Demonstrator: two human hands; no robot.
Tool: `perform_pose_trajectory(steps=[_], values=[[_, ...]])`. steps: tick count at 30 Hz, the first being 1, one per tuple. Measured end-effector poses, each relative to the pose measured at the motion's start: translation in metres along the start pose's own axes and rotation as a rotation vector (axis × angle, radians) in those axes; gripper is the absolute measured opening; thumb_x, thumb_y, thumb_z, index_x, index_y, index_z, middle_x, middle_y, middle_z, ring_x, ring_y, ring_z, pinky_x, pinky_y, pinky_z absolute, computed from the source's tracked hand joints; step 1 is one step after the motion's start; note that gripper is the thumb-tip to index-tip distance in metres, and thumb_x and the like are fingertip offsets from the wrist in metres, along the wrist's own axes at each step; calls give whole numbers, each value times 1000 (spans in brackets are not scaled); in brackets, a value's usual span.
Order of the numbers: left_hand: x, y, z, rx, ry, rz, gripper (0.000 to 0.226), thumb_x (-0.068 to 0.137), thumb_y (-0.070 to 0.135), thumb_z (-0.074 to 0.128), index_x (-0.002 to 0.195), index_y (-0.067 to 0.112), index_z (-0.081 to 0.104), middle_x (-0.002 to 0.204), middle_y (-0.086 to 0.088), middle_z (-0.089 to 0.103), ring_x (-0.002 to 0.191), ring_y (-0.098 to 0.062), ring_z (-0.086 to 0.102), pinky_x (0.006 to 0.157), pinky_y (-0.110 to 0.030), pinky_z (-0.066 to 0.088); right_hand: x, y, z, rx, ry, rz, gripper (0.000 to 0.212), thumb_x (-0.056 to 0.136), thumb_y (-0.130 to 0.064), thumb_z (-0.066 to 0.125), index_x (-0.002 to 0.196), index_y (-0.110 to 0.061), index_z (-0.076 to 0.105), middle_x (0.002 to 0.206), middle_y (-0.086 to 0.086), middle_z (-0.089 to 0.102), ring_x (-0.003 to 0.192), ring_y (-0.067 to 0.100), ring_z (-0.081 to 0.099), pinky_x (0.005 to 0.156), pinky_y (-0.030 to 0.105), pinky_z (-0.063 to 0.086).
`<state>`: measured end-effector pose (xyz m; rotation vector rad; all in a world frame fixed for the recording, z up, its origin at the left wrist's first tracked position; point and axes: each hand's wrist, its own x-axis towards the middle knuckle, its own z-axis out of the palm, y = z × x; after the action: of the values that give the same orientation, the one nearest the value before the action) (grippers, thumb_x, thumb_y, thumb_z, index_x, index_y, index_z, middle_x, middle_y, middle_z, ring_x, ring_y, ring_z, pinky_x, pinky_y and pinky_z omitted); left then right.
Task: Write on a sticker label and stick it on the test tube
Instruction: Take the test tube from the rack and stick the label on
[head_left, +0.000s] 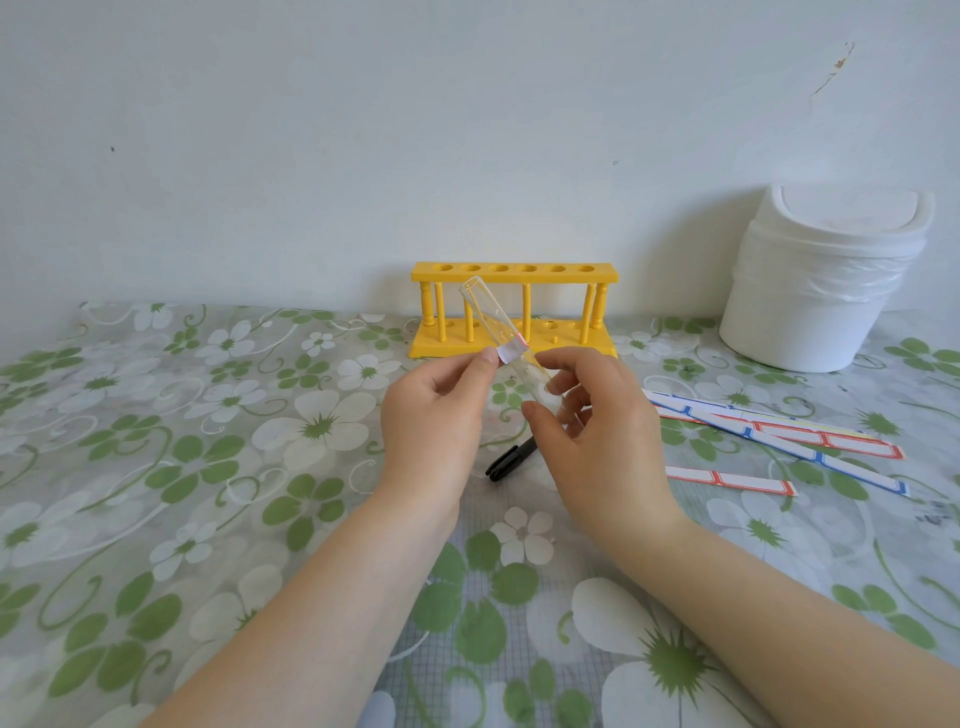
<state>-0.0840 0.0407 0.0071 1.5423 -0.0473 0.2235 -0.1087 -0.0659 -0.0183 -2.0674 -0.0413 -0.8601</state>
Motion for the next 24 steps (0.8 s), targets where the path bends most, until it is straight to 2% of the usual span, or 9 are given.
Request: perform_pose_trajectory(steps=[5, 7, 9, 10, 12, 16, 24], values=[[0, -1, -1, -6, -6, 6, 13, 84, 31, 63, 74, 30, 72, 51, 27, 62, 55, 14, 54, 55, -2, 43, 0, 0, 0, -5, -1, -1, 33, 78, -10, 66, 106, -25, 58, 90, -5, 53, 76, 9, 51, 68, 21, 44], [-1, 0, 0, -10, -15, 14, 12, 84, 31, 63, 81, 26, 74, 52, 25, 64, 52, 13, 52, 52, 0, 39, 0, 0, 0, -5, -1, -2, 33, 78, -10, 66, 106, -25, 58, 90, -5, 53, 76, 9, 51, 67, 20, 43], [-2, 1, 0, -18, -29, 25, 13, 84, 30, 63, 84, 24, 75, 64, 28, 67, 50, 12, 50, 52, 0, 37, -1, 1, 1, -6, -3, -5, 33, 78, -10, 66, 106, -25, 58, 90, -4, 53, 76, 9, 51, 67, 18, 42], [-3, 2, 0, -20, -34, 28, 12, 84, 29, 63, 83, 25, 74, 64, 24, 67, 50, 11, 50, 52, 0, 38, -1, 1, 1, -6, -4, -7, 33, 78, -10, 66, 106, -25, 58, 91, -4, 53, 76, 8, 50, 66, 17, 42], [-3, 2, -1, -20, -35, 27, 11, 83, 30, 64, 80, 28, 74, 45, 21, 61, 50, 10, 50, 52, 0, 39, -1, 1, 1, -7, -3, -13, 33, 77, -9, 66, 106, -24, 58, 90, -4, 53, 75, 6, 50, 66, 17, 41], [-3, 3, 0, -21, -14, 16, 10, 78, 32, 67, 77, 25, 74, 37, 22, 50, 47, 8, 50, 49, -1, 37, -1, 1, 2, -8, -8, -15, 33, 77, -9, 66, 106, -24, 58, 90, -3, 53, 74, 6, 49, 65, 14, 39], [-2, 1, -1, -36, 5, 20, 8, 78, 30, 67, 74, 29, 75, 50, 22, 62, 58, 10, 56, 55, 0, 40, -2, 1, 3, -13, -14, -20, 33, 77, -9, 66, 105, -25, 58, 90, -4, 54, 73, 6, 50, 62, 9, 38]])
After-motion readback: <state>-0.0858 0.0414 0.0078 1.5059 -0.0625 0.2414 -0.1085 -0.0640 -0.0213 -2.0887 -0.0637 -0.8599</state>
